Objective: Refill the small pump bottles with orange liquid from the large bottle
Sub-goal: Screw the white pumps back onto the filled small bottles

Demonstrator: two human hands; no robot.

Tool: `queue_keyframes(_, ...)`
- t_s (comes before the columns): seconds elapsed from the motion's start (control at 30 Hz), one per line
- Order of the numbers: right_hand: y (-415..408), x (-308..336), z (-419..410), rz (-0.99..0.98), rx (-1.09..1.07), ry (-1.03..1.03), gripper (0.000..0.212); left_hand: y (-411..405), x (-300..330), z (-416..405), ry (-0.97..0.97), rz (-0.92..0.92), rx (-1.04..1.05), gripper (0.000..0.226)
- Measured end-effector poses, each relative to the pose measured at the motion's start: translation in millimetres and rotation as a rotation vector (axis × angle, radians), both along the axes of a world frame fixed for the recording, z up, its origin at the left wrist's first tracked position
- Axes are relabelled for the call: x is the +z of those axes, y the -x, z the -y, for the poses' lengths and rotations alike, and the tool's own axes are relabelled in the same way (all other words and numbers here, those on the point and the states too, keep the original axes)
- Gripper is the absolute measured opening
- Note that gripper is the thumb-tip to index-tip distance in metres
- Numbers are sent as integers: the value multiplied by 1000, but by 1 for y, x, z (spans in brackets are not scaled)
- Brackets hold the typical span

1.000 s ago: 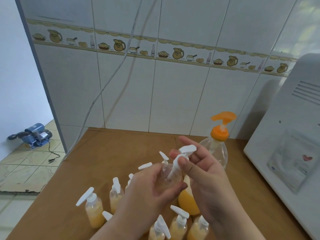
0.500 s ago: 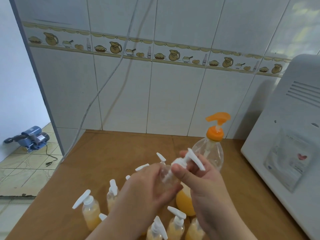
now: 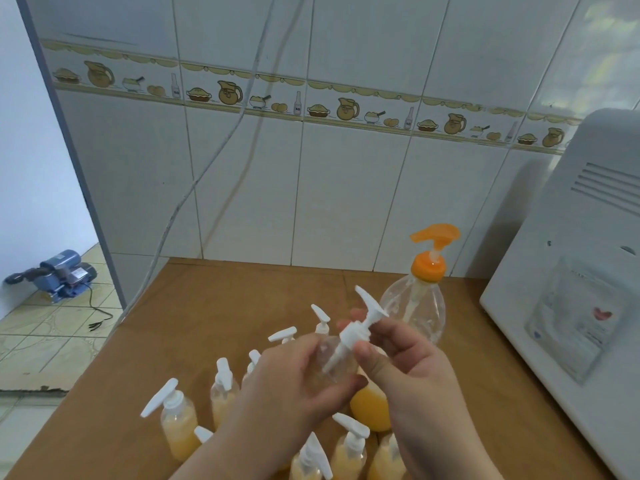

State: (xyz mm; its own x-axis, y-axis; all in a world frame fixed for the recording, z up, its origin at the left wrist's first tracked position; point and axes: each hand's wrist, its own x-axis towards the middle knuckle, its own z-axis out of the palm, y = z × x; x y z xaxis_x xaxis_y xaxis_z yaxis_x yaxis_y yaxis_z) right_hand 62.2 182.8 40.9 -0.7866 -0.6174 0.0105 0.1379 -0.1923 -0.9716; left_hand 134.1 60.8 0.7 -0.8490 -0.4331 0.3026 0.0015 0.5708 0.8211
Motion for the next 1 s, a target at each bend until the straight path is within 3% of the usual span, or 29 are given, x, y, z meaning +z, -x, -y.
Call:
queue_keyframes(0.13, -6, -8, 5, 43, -147, -77, 17, 6, -10, -1, 476, -139, 169, 54)
queue_keyframes(0.23, -12, -7, 11, 59, -204, -115, 14, 11, -15, -5, 590, -208, 260, 63)
queue_keyframes(0.3, -14, -2, 12, 41, -213, -141, 12, 11, -19, -8, 553, -197, 279, 52)
queue_keyframes(0.4, -11, 7, 10, -121, -170, -222, 11, 7, -6, -11, 328, -53, 206, 36)
queue_keyframes(0.53, 2, 23, 2, -425, -210, -271, 11, -7, 7, 1, 200, 65, 149, 69)
queue_keyframes(0.67, 19, 26, 0, -626, -316, -287, 15, -39, 15, 29, 190, -160, 352, 42)
queue_keyframes(0.8, 27, 4, 11, -797, -283, -517, 10, -74, 7, 57, 88, -168, 487, 30)
queue_keyframes(1.0, 31, -30, 32, -861, -119, -873, 10, -109, -35, 101, -47, -80, 643, 41)
